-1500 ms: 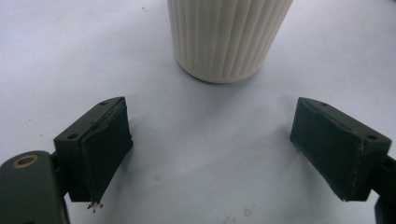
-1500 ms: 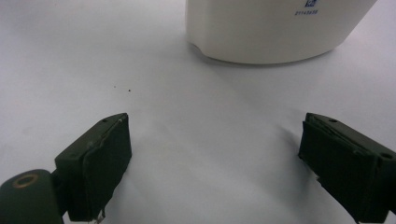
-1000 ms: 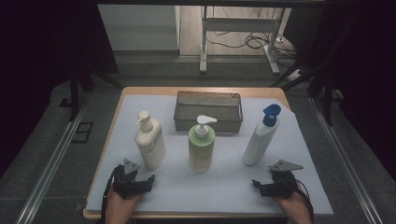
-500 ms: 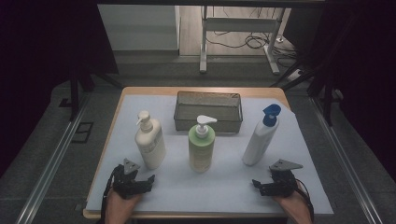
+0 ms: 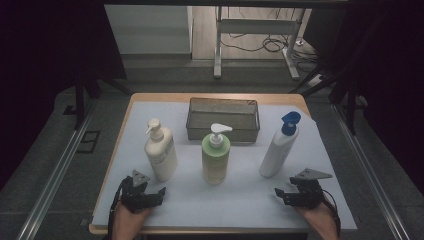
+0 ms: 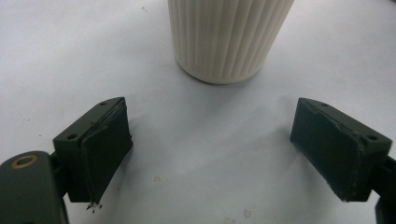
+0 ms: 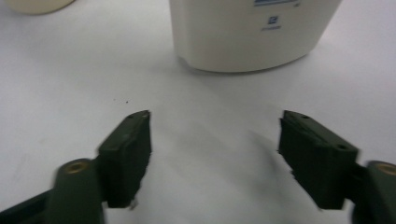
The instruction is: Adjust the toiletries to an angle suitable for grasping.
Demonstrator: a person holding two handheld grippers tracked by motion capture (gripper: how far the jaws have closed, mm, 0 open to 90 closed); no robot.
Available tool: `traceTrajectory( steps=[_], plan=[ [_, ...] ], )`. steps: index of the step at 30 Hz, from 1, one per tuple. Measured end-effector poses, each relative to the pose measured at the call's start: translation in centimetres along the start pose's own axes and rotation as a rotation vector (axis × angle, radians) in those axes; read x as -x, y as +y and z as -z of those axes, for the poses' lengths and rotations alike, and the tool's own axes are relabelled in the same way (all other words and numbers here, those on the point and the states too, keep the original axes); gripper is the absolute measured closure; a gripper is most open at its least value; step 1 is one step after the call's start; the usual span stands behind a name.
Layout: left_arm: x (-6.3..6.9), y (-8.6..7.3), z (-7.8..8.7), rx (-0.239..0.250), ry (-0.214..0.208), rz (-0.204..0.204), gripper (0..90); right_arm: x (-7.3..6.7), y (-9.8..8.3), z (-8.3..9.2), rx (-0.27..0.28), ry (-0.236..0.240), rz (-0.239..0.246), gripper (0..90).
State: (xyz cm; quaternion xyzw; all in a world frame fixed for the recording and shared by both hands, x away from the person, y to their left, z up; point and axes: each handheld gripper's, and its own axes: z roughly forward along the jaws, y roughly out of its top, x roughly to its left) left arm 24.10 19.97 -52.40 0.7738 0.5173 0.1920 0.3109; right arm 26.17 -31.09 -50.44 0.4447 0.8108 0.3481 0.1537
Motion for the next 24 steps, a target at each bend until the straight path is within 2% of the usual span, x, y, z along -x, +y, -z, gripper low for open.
traceTrajectory(
  steps=[2,6,8,13,15,23,24],
  plan=[
    [0.0,0.0,0.0,0.000,0.000,0.000,11.8,0.1,0.0,0.1,0.000,-0.008,-0.006,30.9],
    [0.0,0.0,0.0,0.000,0.000,0.000,11.8,0.6,0.1,0.4,0.002,-0.044,-0.005,42.7],
    [0.0,0.0,0.0,0.001,0.000,0.000,11.8,1.1,0.2,0.5,0.015,-0.013,-0.031,50.4],
    [0.0,0.0,0.0,0.001,0.000,0.000,11.8,1.7,0.1,0.5,0.007,-0.029,-0.032,58.3],
    [0.0,0.0,0.0,0.001,0.000,0.000,11.8,2.0,0.2,0.6,0.023,-0.036,-0.034,66.0],
    [0.0,0.0,0.0,0.001,0.000,0.000,11.8,2.3,0.9,0.4,0.035,-0.041,-0.038,78.1],
    [0.0,0.0,0.0,0.001,0.000,0.000,11.8,2.4,1.0,0.2,0.038,-0.047,-0.043,82.4]
  ],
)
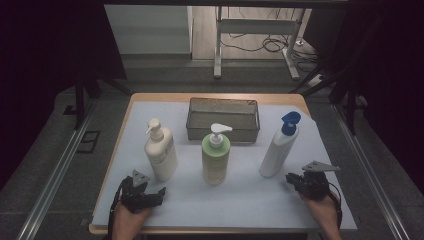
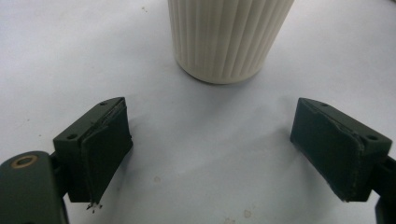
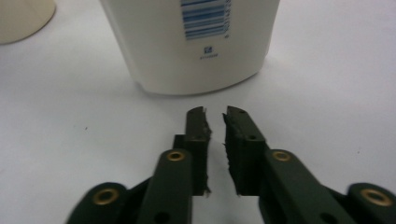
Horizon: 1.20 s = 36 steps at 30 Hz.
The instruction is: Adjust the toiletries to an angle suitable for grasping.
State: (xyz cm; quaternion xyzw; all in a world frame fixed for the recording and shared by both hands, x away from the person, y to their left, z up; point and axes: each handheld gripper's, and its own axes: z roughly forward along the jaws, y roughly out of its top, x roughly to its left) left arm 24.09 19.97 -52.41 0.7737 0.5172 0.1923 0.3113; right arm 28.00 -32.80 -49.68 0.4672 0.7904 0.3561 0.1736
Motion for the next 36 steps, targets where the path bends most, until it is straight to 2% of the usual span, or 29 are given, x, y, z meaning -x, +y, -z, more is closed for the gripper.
traceTrajectory(
  steps=[2,6,11,18,25,31,34,36],
  plan=[
    [0.0,0.0,0.0,0.001,0.000,0.000,11.8,0.1,0.1,-0.1,0.004,-0.008,0.002,84.5],
    [0.0,0.0,0.0,0.002,0.001,0.000,11.8,0.8,0.8,-0.3,0.020,-0.023,-0.025,89.4],
    [0.0,0.0,0.0,0.004,0.002,0.000,11.8,1.4,1.2,-0.9,0.022,-0.016,-0.050,89.5],
    [0.0,-0.1,0.0,0.005,0.003,0.000,11.8,2.3,1.7,-1.9,0.014,-0.042,-0.073,89.5],
    [0.0,-0.1,0.0,0.005,0.002,0.000,11.8,3.1,2.1,-2.8,0.012,-0.043,-0.095,88.9],
    [0.0,-0.1,0.0,0.005,0.002,0.000,11.8,3.3,2.4,-3.5,0.009,-0.035,-0.097,87.9],
    [0.0,-0.1,0.0,0.005,0.002,0.000,11.8,3.1,2.6,-3.8,0.005,-0.048,-0.093,88.9],
    [0.0,-0.1,0.0,0.005,0.002,0.000,11.8,3.3,2.8,-3.8,0.012,-0.046,-0.113,89.1]
  ],
)
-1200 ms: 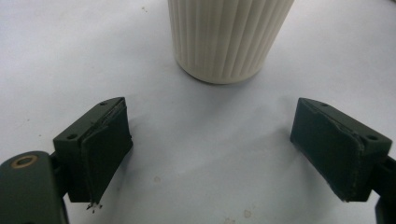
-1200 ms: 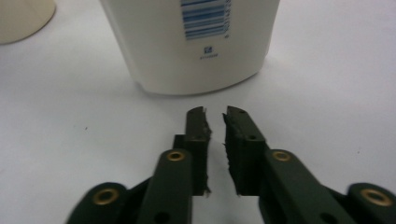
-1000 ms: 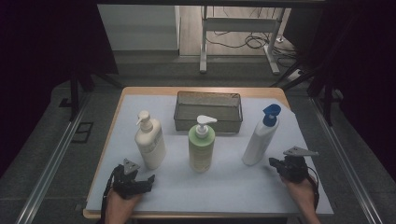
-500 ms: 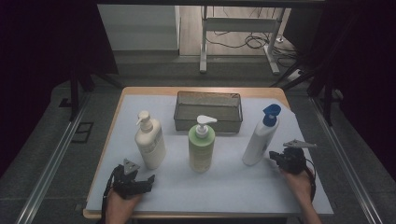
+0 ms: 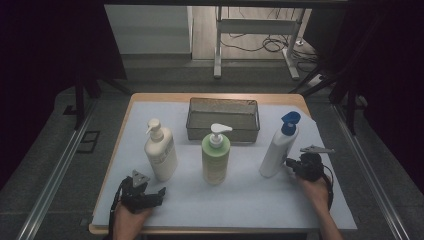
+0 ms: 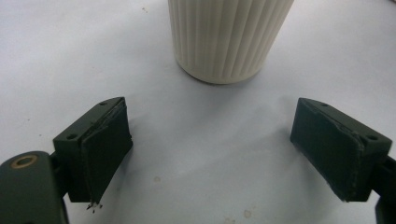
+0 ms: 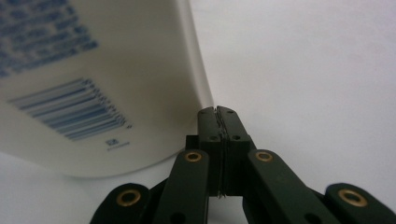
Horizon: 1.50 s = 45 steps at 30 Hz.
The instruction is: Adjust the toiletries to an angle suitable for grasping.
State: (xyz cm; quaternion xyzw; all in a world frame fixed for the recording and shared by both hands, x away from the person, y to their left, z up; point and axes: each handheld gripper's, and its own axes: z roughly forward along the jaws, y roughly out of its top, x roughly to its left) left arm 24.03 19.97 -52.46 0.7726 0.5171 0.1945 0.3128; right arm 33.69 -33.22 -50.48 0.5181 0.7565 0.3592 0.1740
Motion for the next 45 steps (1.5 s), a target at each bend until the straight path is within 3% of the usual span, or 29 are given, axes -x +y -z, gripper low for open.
traceTrajectory(
  steps=[6,14,26,45],
  plan=[
    [0.0,0.0,0.0,0.000,0.000,0.000,11.8,0.3,0.3,-0.5,0.005,0.009,-0.019,89.4],
    [0.0,0.0,0.0,0.000,0.000,0.000,11.8,0.2,0.7,-1.0,0.004,-0.002,-0.003,89.6],
    [0.0,0.0,0.0,0.000,0.000,0.000,11.8,-0.3,0.2,0.3,0.000,0.008,0.018,89.3],
    [0.0,0.0,0.0,0.001,0.000,0.000,11.8,-0.7,1.5,-1.9,0.008,0.061,0.006,89.1]
  ],
)
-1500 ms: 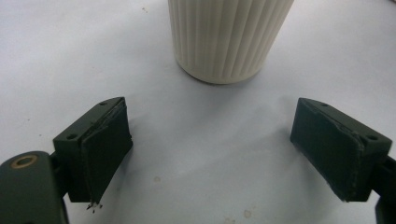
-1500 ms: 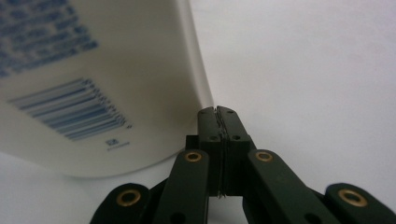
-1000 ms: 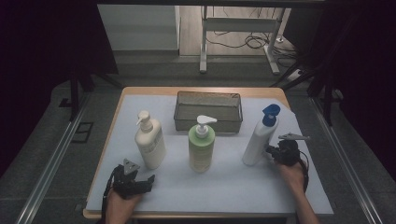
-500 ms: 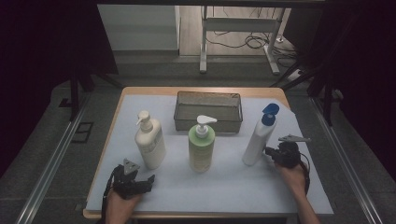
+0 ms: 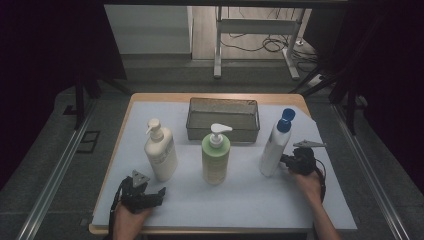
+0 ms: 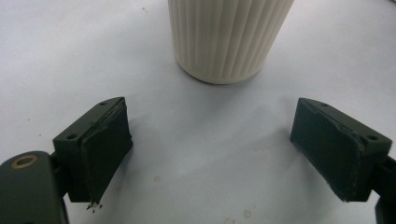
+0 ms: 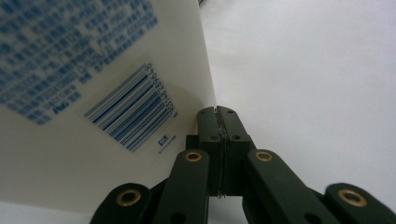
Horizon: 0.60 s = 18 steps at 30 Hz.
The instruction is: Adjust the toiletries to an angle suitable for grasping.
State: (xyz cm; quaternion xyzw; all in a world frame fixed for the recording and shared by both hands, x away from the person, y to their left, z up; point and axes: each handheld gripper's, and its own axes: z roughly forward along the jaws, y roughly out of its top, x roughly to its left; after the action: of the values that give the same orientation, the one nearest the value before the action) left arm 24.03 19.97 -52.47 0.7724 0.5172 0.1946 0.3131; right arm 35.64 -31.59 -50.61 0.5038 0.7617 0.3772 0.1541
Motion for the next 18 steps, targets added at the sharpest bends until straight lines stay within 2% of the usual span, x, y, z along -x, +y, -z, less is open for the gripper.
traceTrajectory(
  steps=[4,9,11,12,18],
  plan=[
    [0.0,0.0,0.0,0.000,0.000,0.000,11.8,0.0,-0.2,0.2,-0.011,0.007,0.003,86.5],
    [0.0,0.0,0.0,0.000,0.000,0.000,11.8,-0.7,-1.0,1.7,-0.018,0.018,0.037,88.8],
    [0.0,0.0,0.0,0.000,0.000,-0.001,11.8,-1.5,-1.7,3.0,-0.008,0.037,0.046,89.6],
    [0.0,0.0,0.0,0.000,0.000,0.000,11.8,-1.5,-1.7,3.0,-0.008,0.037,0.046,89.6],
    [0.0,0.0,0.0,0.000,0.000,-0.001,11.8,-4.0,-2.9,4.5,-0.007,0.083,0.078,89.8]
  ],
)
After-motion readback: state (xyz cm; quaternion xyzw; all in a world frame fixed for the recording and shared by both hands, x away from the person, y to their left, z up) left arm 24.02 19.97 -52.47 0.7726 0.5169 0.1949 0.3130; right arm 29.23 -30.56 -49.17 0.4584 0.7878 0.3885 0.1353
